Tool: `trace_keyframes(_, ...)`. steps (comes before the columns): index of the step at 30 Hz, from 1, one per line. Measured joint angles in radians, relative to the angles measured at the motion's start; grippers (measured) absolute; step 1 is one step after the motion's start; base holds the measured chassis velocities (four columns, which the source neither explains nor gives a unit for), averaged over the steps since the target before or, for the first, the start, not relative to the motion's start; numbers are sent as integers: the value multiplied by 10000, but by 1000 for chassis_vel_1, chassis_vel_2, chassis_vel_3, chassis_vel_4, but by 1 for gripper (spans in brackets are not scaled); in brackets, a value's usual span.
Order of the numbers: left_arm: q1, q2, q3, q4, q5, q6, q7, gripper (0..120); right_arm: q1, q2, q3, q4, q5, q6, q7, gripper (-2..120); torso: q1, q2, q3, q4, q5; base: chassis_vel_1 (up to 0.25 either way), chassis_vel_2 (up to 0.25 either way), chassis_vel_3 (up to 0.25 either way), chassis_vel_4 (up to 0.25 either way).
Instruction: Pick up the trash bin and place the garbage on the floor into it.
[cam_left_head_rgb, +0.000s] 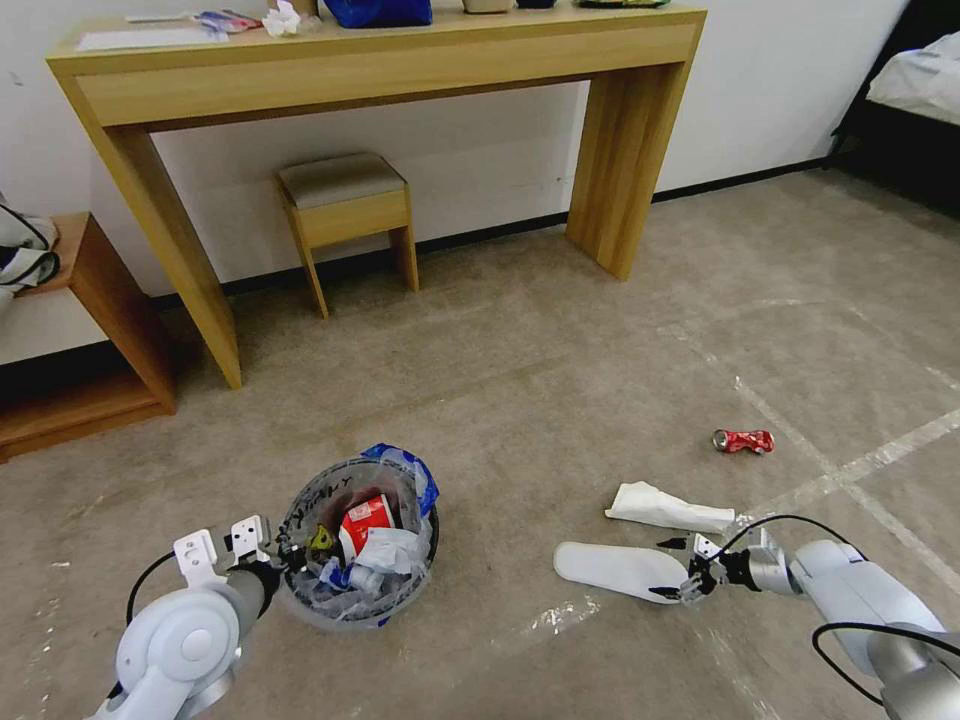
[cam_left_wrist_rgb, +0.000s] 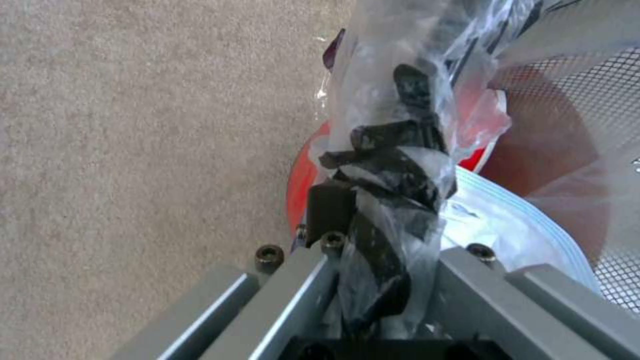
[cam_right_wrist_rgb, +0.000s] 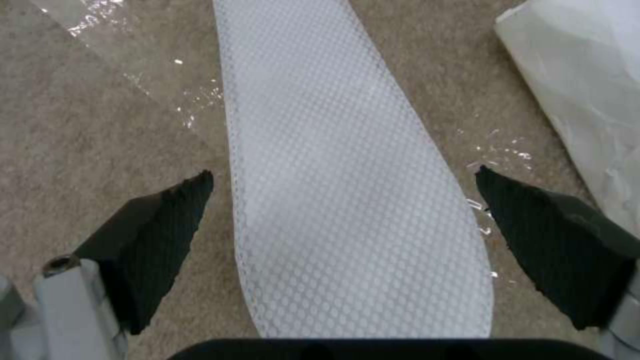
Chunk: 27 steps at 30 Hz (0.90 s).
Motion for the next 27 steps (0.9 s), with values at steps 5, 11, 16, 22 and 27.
trace_keyframes(5, -28, 10, 47, -31, 2, -10, 7, 0, -8, 68, -35, -107, -9, -98, 96, 100, 0, 1, 0, 0, -1, 0, 0, 0, 0)
trace_keyframes(11, -45, -19, 120, -41, 52, -15, 18, 0, -54, 171, -51, -156, -47, -134, 229, 100, 0, 1, -1, 0, -1, 0, 0, 0, 0)
trace_keyframes(16, -43, -59, 161, -37, 106, -17, 41, 0, -95, 186, -56, -192, -70, -140, 352, 100, 0, 0, 0, 0, -1, 0, 0, 0, 0)
trace_keyframes(22, -66, -62, 233, -29, 133, -18, 75, 0, -135, 143, -30, -230, -47, -157, 529, 100, 0, 1, 0, 0, 0, 0, 0, 0, 0)
trace_keyframes(27, -78, -47, 265, -31, 134, -22, 83, 0, -135, 143, -30, -287, -45, -228, 708, 100, 0, 1, 0, 0, 0, 0, 0, 0, 0)
